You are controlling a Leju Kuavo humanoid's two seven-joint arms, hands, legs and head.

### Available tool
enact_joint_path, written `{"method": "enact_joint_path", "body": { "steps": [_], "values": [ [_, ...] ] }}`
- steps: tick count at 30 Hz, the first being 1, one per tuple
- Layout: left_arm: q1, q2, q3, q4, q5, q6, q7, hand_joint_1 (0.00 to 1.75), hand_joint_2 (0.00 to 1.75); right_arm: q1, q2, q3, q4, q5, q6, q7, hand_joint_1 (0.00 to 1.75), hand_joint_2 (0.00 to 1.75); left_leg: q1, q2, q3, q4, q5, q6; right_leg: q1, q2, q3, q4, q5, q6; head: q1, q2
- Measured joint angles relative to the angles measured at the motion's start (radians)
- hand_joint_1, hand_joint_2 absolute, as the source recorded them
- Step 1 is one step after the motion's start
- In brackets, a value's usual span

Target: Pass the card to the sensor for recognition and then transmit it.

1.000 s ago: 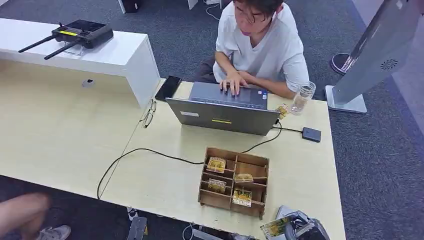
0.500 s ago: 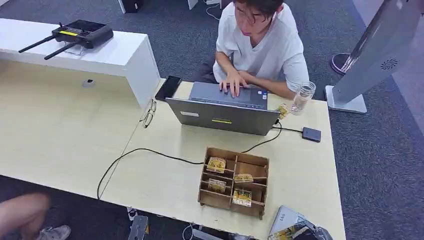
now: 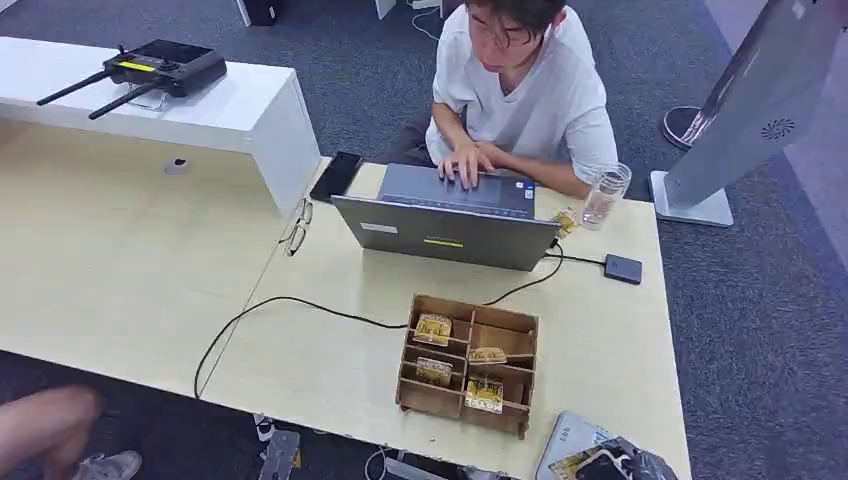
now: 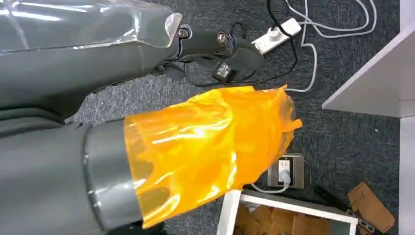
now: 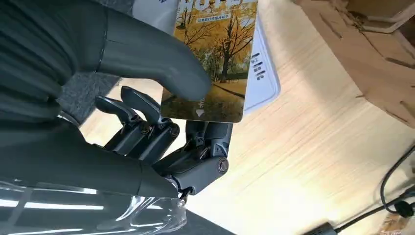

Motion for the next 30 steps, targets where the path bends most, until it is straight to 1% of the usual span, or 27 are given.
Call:
{"method": "enact_joint_path", "body": {
  "steps": [8, 15, 22, 26, 30],
  "values": [
    [-0.001, 0.0, -0.015, 0.0, -0.005, -0.002, 0.011, 0.0, 0.0, -0.004, 0.033, -0.02, 0.022, 0.05, 0.02, 0.016, 1.75, 1.75, 0.0, 0.0, 0.0, 0.0, 0.0, 0.0, 0.0, 0.0, 0.0, 0.0, 0.0, 0.0, 0.0, 0.0],
    [-0.001, 0.0, -0.026, 0.0, -0.005, -0.003, 0.013, 0.0, 0.0, -0.008, 0.07, -0.032, 0.056, 0.079, 0.014, 0.016, 1.75, 1.75, 0.0, 0.0, 0.0, 0.0, 0.0, 0.0, 0.0, 0.0, 0.0, 0.0, 0.0, 0.0, 0.0, 0.0],
    [-0.001, 0.0, -0.028, 0.0, -0.006, -0.003, 0.013, 0.0, 0.0, -0.009, 0.092, -0.044, 0.082, 0.088, 0.013, 0.016, 1.75, 1.75, 0.0, 0.0, 0.0, 0.0, 0.0, 0.0, 0.0, 0.0, 0.0, 0.0, 0.0, 0.0, 0.0, 0.0],
    [-0.002, 0.0, -0.032, 0.0, -0.005, -0.009, 0.018, 0.0, 0.0, -0.016, 0.113, -0.05, 0.095, 0.117, 0.014, 0.018, 1.75, 1.75, 0.0, 0.0, 0.0, 0.0, 0.0, 0.0, 0.0, 0.0, 0.0, 0.0, 0.0, 0.0, 0.0, 0.0],
    [-0.002, 0.0, -0.035, 0.0, -0.004, -0.012, 0.019, 0.0, 0.0, -0.022, 0.137, -0.065, 0.11, 0.173, 0.009, 0.03, 1.75, 1.75, 0.0, 0.0, 0.0, 0.0, 0.0, 0.0, 0.0, 0.0, 0.0, 0.0, 0.0, 0.0, 0.0, 0.0]
  ]
}}
